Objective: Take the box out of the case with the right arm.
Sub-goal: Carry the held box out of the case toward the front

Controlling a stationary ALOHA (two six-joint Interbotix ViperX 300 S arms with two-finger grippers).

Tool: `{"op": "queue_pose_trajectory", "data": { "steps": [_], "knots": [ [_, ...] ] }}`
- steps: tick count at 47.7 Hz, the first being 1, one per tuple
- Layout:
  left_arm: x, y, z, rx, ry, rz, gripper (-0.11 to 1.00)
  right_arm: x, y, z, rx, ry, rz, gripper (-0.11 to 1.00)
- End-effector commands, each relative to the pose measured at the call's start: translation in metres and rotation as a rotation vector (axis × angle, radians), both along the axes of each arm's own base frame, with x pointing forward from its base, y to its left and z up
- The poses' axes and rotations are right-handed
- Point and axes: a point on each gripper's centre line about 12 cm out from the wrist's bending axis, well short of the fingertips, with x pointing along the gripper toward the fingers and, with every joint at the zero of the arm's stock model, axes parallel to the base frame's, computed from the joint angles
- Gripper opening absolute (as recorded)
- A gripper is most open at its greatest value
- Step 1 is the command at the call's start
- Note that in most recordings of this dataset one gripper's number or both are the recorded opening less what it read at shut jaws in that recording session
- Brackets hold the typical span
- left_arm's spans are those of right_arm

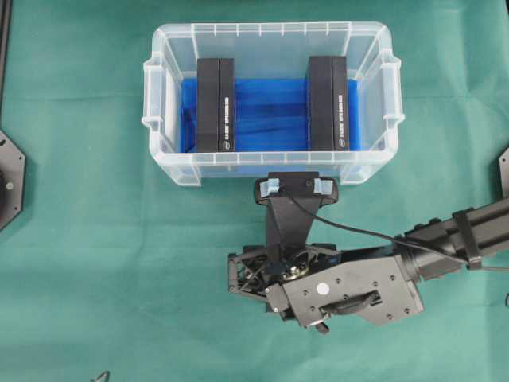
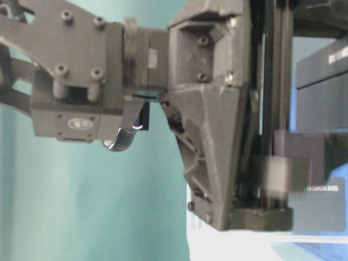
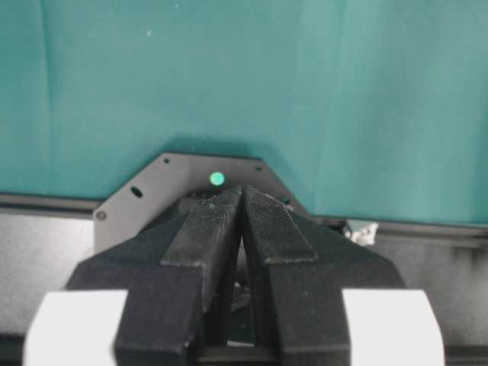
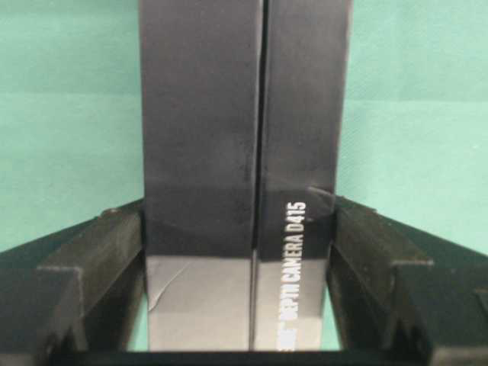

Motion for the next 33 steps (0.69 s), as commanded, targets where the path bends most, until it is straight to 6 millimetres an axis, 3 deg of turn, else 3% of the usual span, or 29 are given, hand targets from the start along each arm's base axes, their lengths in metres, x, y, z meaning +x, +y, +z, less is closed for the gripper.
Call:
{"op": "queue_pose_trajectory", "data": {
  "steps": [1,4,16,33],
  "knots": [
    [0.001,0.000,0.003,0.002,-0.012,-0.001,0.00,0.002,-0.001,0.016,0.009,-0.047,0.007,0.90],
    [0.002,0.000,0.002,0.001,-0.009,-0.001,0.00,0.002,-0.002,0.016,0.001,-0.046,0.012,0.95],
    [0.002,0.000,0.002,0.002,-0.009,-0.001,0.00,0.001,-0.004,0.023,-0.007,-0.053,0.015,0.92],
    [0.002,0.000,0.003,0.003,-0.009,-0.004,0.00,-0.026,-0.023,0.104,-0.052,-0.096,-0.012,0.91]
  ]
}}
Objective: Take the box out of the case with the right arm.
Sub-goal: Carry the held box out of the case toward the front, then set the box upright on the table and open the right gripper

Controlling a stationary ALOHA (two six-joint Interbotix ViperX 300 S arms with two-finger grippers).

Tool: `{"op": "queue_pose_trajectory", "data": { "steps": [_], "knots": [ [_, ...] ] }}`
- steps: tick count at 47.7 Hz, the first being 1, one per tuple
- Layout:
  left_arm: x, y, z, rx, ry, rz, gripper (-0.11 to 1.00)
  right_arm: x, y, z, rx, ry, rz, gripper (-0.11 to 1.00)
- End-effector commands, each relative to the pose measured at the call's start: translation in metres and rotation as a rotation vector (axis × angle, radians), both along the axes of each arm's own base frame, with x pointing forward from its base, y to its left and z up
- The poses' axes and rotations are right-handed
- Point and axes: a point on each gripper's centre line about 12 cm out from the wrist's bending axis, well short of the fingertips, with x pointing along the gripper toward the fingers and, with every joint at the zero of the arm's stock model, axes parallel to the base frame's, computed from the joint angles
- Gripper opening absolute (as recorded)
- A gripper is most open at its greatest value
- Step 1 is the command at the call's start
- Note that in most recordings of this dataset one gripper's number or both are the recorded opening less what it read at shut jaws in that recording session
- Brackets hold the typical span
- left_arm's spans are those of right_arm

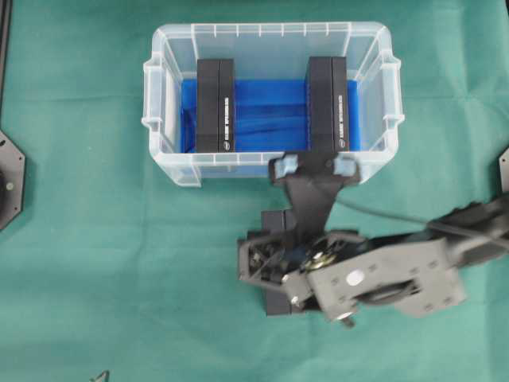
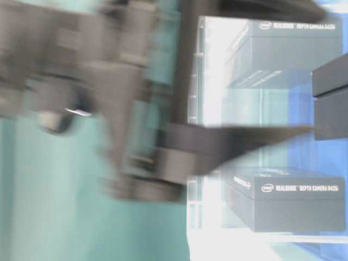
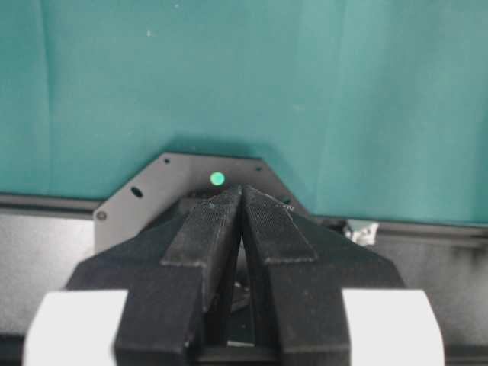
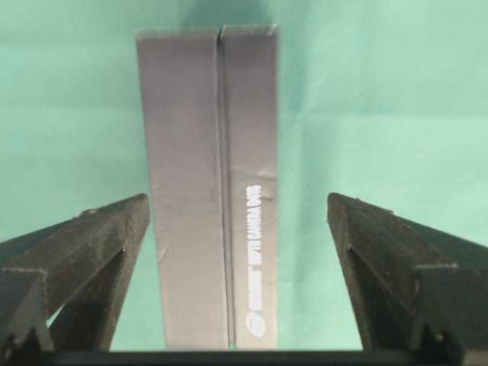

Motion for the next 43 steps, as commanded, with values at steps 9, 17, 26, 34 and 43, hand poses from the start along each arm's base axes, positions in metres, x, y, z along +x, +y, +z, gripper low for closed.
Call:
{"op": "queue_pose_trajectory", "data": {
  "steps": [9,17,26,34,43],
  "knots": [
    [0.001,0.000,0.003,0.001,-0.014,-0.003,0.00,-0.013,-0.013,0.072,-0.021,-0.130,0.012,0.91],
    [0.000,0.000,0.004,0.002,-0.017,-0.002,0.00,-0.013,-0.014,0.075,-0.021,-0.134,0.018,0.91],
    [0.000,0.000,0.003,0.002,-0.014,-0.002,0.00,-0.028,-0.011,0.074,-0.006,-0.109,0.041,0.91],
    [0.000,0.000,0.003,0.001,-0.014,-0.003,0.00,-0.053,-0.011,0.076,-0.004,-0.098,0.055,0.91],
    [0.000,0.000,0.003,0.002,-0.012,-0.001,0.00,-0.094,-0.012,0.076,-0.003,-0.080,0.085,0.91]
  ]
}}
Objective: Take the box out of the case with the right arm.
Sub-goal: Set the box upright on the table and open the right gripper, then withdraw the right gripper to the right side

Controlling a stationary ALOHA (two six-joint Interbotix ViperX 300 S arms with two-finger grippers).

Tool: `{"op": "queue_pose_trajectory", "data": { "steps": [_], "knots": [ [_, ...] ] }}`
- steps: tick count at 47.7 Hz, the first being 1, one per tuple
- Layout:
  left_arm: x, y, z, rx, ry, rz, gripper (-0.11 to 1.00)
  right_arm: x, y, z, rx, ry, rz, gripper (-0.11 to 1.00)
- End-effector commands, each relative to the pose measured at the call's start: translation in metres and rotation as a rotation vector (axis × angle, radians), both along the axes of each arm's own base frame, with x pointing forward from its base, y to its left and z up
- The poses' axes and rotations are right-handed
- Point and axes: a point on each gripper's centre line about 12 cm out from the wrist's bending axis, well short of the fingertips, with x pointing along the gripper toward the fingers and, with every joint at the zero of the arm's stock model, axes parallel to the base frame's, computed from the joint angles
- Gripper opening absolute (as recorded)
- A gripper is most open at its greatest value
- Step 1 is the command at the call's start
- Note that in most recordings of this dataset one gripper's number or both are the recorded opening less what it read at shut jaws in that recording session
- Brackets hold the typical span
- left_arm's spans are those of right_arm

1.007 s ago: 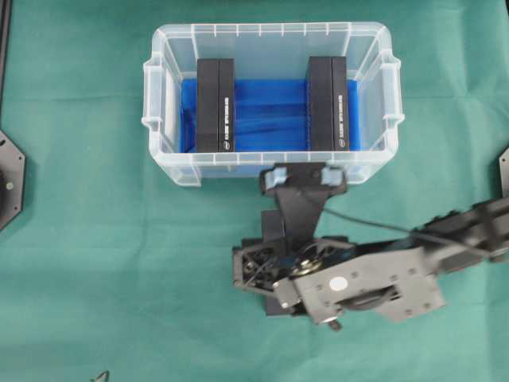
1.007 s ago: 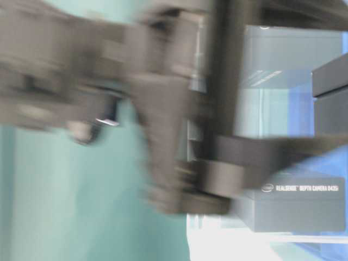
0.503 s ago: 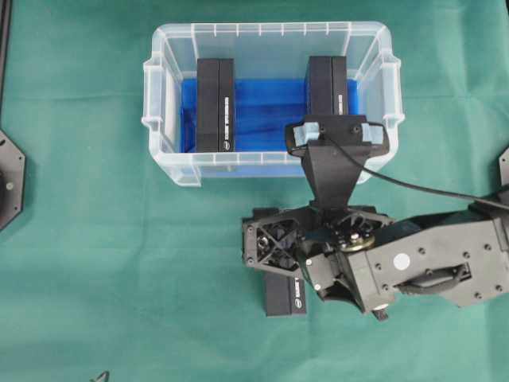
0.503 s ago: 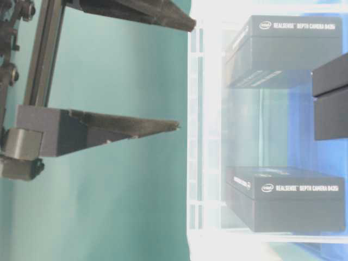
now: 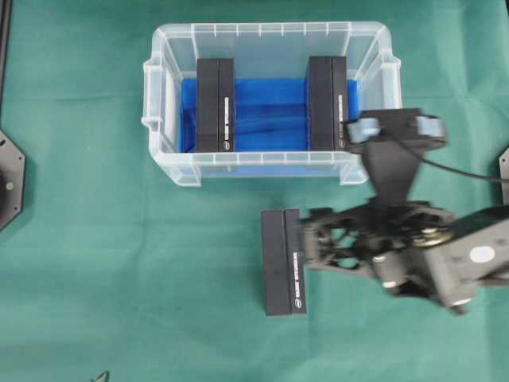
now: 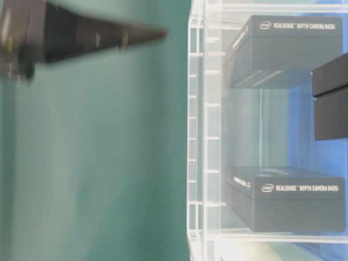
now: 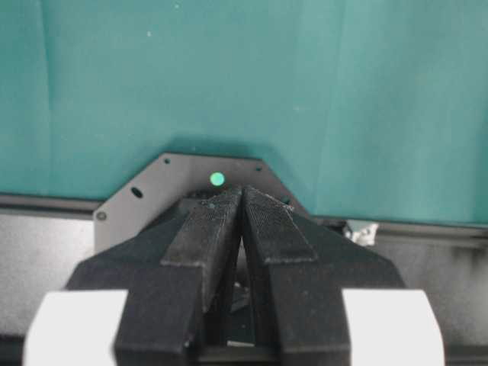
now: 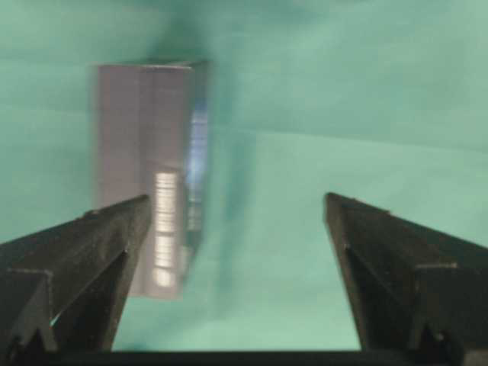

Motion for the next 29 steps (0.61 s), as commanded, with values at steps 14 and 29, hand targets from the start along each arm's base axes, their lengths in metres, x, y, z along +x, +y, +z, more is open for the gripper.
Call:
{"op": "queue_pose_trajectory", "data": {
  "steps": [14,29],
  "knots": [
    [0.001,0.000,0.003,0.002,-0.011,-0.001,0.00,-0.085,-0.005,0.010,0.045,-0.030,0.017,0.91],
    [0.002,0.000,0.002,0.003,-0.008,-0.002,0.00,-0.107,-0.023,0.009,0.030,0.002,0.037,0.90]
  ]
}}
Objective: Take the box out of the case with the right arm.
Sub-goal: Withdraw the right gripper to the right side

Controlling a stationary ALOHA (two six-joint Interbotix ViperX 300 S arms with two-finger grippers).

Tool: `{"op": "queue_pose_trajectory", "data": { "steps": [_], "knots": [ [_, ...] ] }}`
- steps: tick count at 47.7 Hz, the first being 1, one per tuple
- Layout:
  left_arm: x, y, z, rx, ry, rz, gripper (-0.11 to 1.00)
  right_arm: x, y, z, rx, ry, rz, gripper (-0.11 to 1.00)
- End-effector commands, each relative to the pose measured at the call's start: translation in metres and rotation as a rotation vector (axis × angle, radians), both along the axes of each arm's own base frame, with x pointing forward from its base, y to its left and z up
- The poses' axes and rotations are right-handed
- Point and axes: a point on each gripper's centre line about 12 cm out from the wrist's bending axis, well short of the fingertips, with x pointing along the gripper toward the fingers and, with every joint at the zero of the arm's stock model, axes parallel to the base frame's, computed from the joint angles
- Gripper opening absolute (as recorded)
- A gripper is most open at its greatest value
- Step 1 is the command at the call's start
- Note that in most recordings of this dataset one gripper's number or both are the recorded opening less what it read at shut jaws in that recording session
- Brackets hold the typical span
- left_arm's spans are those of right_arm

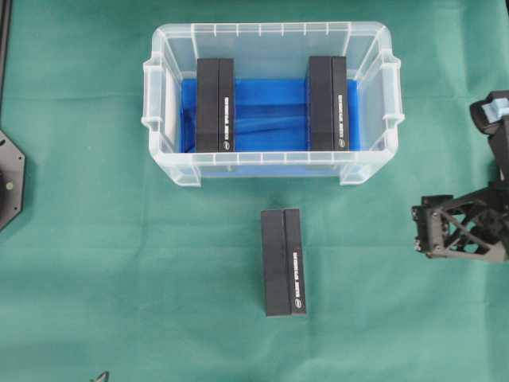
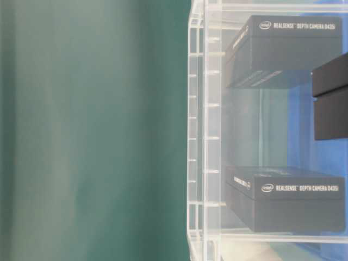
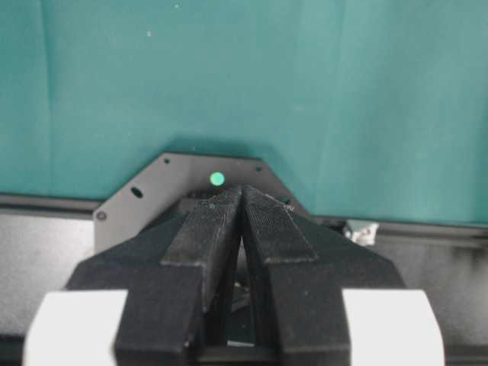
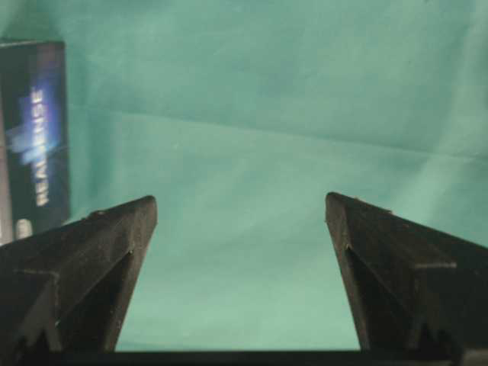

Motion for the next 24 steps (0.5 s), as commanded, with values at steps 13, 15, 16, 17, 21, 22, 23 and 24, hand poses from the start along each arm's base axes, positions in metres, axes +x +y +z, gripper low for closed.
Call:
{"op": "queue_pose_trajectory", "data": {
  "steps": [13,15,16,17,21,22,23,24],
  "knots": [
    [0.002,0.000,0.002,0.002,-0.006,-0.002,0.00,-0.012,-0.069,0.011,-0.040,0.010,0.032,0.90],
    [0.003,0.000,0.002,0.003,-0.005,-0.002,0.00,-0.014,-0.080,0.012,-0.045,0.010,0.028,0.90],
    [0.003,0.000,0.002,0.003,-0.003,-0.002,0.00,-0.014,-0.085,0.012,-0.050,0.007,0.027,0.90],
    [0.002,0.000,0.002,0.003,-0.005,-0.002,0.00,-0.016,-0.093,0.013,-0.053,0.004,0.025,0.90],
    [0.003,0.000,0.002,0.003,-0.005,-0.002,0.00,-0.018,-0.111,0.014,-0.064,-0.008,0.025,0.90],
    [0.003,0.000,0.002,0.003,-0.005,-0.002,0.00,-0.018,-0.115,0.014,-0.066,-0.011,0.027,0.90],
    [0.003,0.000,0.002,0.003,-0.005,-0.002,0.00,-0.018,-0.120,0.014,-0.070,-0.013,0.027,0.90],
    [0.002,0.000,0.002,0.001,-0.005,-0.003,0.00,-0.018,-0.123,0.015,-0.073,-0.016,0.031,0.90]
  ]
}}
